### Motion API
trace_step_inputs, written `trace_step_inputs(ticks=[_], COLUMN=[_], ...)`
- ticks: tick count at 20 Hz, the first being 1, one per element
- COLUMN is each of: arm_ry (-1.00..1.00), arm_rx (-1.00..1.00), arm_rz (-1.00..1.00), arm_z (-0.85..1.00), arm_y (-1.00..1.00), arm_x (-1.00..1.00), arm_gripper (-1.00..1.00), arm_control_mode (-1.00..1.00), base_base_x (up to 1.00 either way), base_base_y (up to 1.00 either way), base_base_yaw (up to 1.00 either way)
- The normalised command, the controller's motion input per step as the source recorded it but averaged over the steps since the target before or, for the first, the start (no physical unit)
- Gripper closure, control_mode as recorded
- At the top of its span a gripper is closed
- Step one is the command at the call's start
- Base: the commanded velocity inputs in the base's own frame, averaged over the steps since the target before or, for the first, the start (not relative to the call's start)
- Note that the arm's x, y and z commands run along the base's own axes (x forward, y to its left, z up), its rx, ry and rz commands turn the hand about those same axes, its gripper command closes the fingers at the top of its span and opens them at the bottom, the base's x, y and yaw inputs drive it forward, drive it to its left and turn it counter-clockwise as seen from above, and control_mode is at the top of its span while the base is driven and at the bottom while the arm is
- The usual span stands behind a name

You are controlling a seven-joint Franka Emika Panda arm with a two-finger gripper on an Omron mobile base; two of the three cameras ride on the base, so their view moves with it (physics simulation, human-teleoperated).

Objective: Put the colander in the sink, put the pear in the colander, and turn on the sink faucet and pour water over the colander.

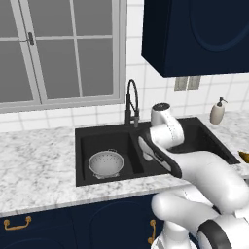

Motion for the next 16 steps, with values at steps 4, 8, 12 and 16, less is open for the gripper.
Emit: trace_step_inputs(ticks=[4,8,12,16], arm_ry=[0.02,0.04,0.01,0.03], arm_rx=[0.00,0.00,0.00,0.00], arm_rz=[-0.16,-0.15,-0.13,-0.15], arm_z=[0.01,0.00,0.01,0.01], arm_y=[-0.99,-1.00,-1.00,-0.96], arm_x=[0.00,-0.01,0.00,0.00], arm_gripper=[-1.00,-1.00,-1.00,-1.00], arm_control_mode=[-1.00,-1.00,-1.00,-1.00], base_base_x=[0.00,0.00,0.00,0.00], base_base_y=[0.00,0.00,0.00,0.00], base_base_yaw=[0.00,0.00,0.00,0.00])
